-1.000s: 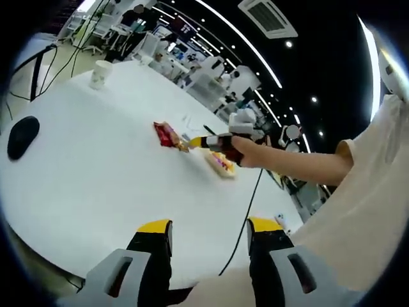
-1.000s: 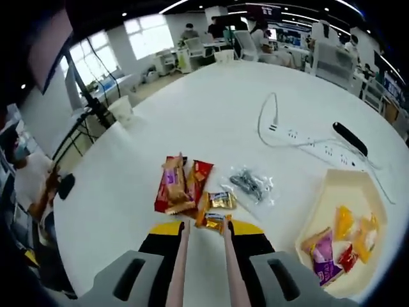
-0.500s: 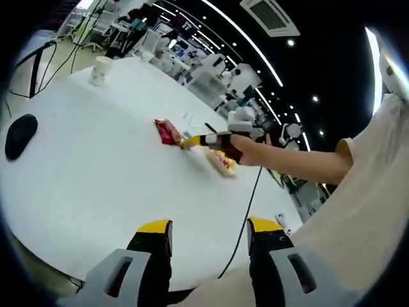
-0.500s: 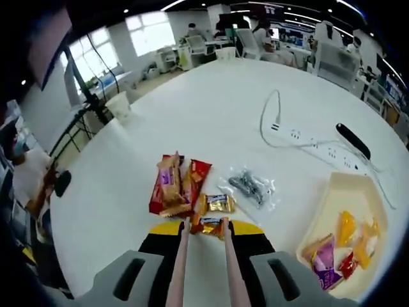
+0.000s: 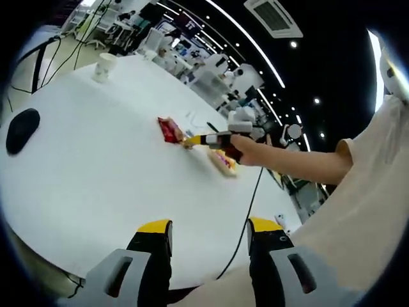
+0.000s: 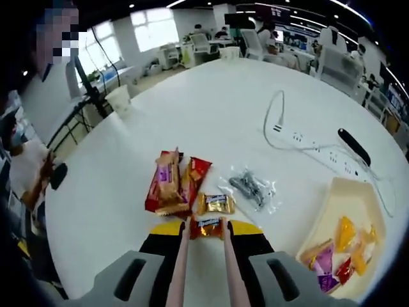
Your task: Place the target food into the container with the food tongs after gripping and lifting it, then release it inside without dropping or visibly crushing the food.
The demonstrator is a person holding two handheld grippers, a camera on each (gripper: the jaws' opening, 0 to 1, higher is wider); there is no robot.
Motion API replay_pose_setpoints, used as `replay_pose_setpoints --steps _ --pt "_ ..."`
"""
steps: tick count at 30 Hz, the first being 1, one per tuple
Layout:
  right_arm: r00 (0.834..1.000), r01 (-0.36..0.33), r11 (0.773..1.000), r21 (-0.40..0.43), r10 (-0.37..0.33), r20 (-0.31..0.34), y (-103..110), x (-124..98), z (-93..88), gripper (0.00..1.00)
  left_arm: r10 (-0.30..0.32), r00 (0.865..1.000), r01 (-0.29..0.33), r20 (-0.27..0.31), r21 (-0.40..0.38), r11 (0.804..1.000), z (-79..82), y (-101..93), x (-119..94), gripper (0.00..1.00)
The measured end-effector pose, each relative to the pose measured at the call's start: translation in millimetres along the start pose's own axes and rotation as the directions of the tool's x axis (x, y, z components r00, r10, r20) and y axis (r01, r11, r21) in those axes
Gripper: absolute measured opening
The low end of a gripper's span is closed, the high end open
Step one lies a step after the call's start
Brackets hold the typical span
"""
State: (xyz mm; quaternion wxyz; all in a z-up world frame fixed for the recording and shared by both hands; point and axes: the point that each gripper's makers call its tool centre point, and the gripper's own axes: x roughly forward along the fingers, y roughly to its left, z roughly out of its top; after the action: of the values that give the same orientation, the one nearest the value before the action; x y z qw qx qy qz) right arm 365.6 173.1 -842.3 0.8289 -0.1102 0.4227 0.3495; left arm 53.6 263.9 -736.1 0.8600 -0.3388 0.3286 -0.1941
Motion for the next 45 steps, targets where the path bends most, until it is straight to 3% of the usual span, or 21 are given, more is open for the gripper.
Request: replay_pose_setpoints --steps 12,20,26,35,45 --pt "1.000 -0.009 1.000 -0.007 0.009 0.001 -0.3 0.5 -1.9 0.27 0.002 1.000 -0.003 -0.006 -0.005 1.000 -1.1 -0.8 -0.1 0.46" --pt "1.000 -0.011 0.997 -0.075 0.010 -0.015 4.9 -0.1 -3.3 0.28 -0.008 1.000 0.008 -0.016 0.002 1.000 0.1 -3.2 3.8 0.46" --pt "1.000 -0.014 0.997 -0.070 0.013 -0.007 6.6 -4.6 -7.7 0.28 -0.012 1.000 0.012 -0.017 0.002 1.000 0.4 -3.7 4.6 0.46" --pt "0.998 -0.033 0.999 0.040 0.031 0.047 6.6 -12.0 -0.4 0.28 -0.002 1.000 0.002 -0.016 -0.004 1.000 -1.8 0.1 0.4 0.46" --pt "1.000 0.006 1.000 -0.020 -0.005 0.021 1.0 -7.2 -6.2 0.27 -0.012 1.000 0.012 -0.012 0.000 1.000 -2.3 -3.8 3.5 0.46"
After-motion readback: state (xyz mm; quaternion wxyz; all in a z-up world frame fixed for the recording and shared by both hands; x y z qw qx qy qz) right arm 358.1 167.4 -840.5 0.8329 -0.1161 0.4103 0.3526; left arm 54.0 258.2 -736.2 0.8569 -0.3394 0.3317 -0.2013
